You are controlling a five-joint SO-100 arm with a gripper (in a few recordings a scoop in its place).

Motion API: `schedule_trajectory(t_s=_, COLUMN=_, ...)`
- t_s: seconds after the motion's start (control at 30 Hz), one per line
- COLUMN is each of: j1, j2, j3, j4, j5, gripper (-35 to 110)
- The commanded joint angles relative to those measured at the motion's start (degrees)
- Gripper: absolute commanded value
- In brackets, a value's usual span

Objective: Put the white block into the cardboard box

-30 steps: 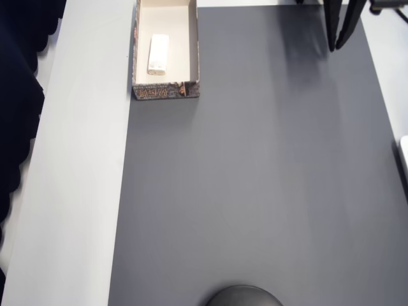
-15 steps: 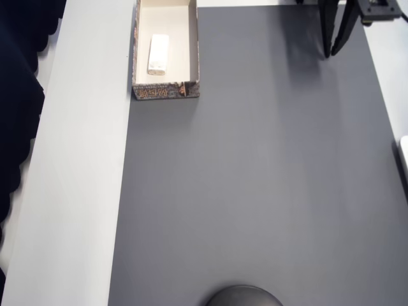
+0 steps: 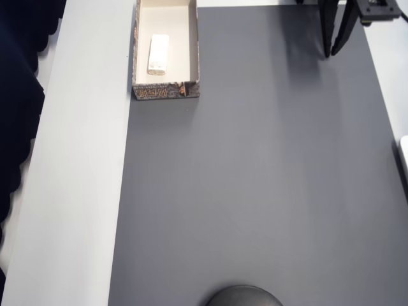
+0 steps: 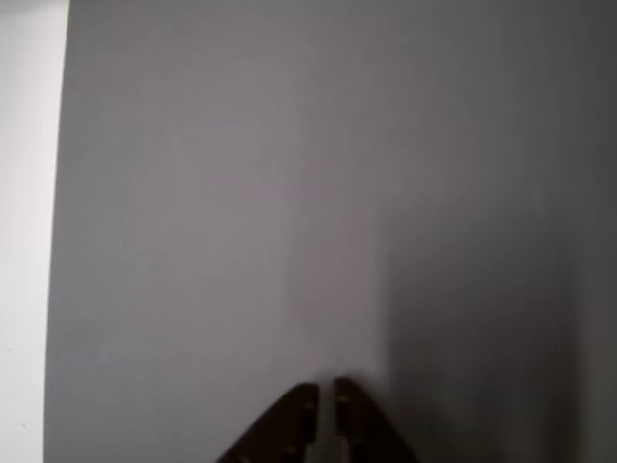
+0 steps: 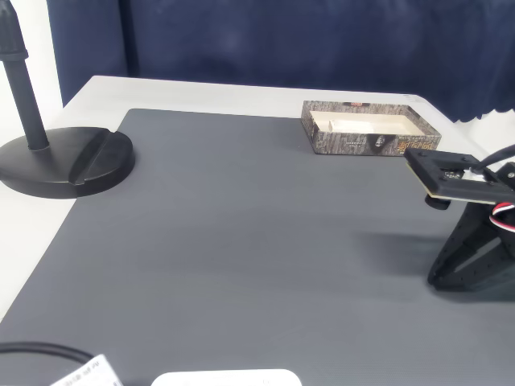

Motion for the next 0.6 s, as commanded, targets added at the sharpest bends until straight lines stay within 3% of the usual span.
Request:
schedule_trajectory(t_s=0.0, j1=-0.8, j2=2.0, j3=1.1, j4=-1.1, j5=-0.4, gripper=-2)
schedule_trajectory(t_s=0.57, j1=-0.8, j2=2.0, j3=1.1, j4=-1.1, j5=-0.9, gripper=-2)
